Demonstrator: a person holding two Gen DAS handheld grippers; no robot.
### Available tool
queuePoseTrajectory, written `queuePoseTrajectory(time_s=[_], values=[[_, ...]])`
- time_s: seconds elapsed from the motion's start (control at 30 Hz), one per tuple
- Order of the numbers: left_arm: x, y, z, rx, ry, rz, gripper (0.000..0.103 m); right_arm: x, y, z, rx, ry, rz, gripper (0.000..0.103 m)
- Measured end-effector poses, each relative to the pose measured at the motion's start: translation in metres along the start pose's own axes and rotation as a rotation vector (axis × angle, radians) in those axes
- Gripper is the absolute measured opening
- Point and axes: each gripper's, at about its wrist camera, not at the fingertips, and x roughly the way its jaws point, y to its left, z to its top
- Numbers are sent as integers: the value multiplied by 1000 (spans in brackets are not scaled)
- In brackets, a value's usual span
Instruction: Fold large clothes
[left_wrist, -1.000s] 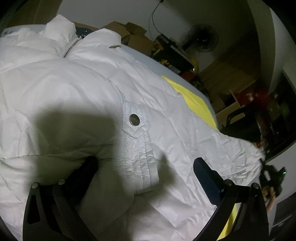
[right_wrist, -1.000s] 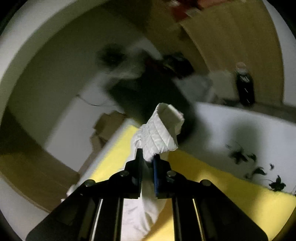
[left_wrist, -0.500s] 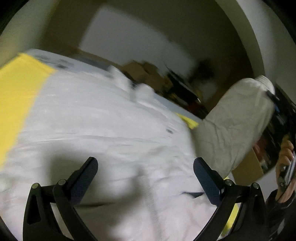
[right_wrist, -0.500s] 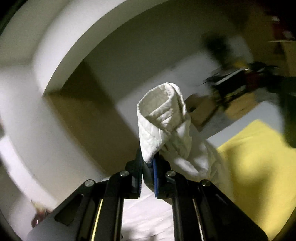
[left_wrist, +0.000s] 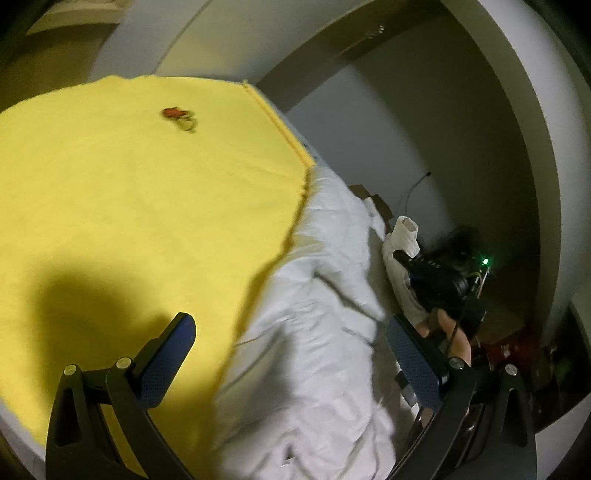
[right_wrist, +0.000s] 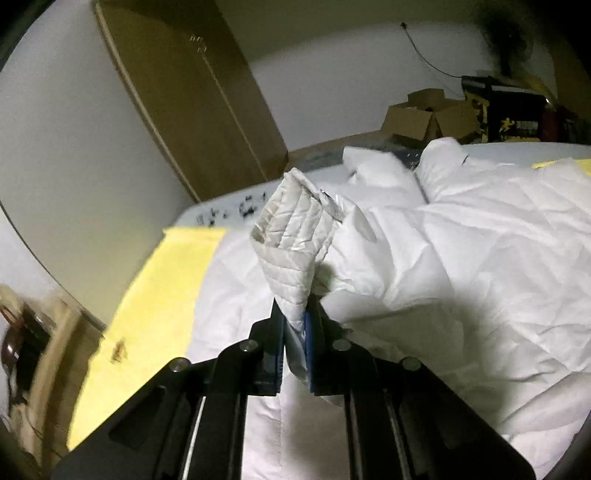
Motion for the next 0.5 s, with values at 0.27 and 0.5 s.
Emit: queuePoseTrajectory(time_s=[0.27, 0.5], values=[[7, 3, -10, -6, 36, -64, 103, -26, -6, -9, 49, 132, 17, 67], [13, -20, -16, 24, 50, -93, 103, -69, -47, 31, 115, -46, 22, 69]])
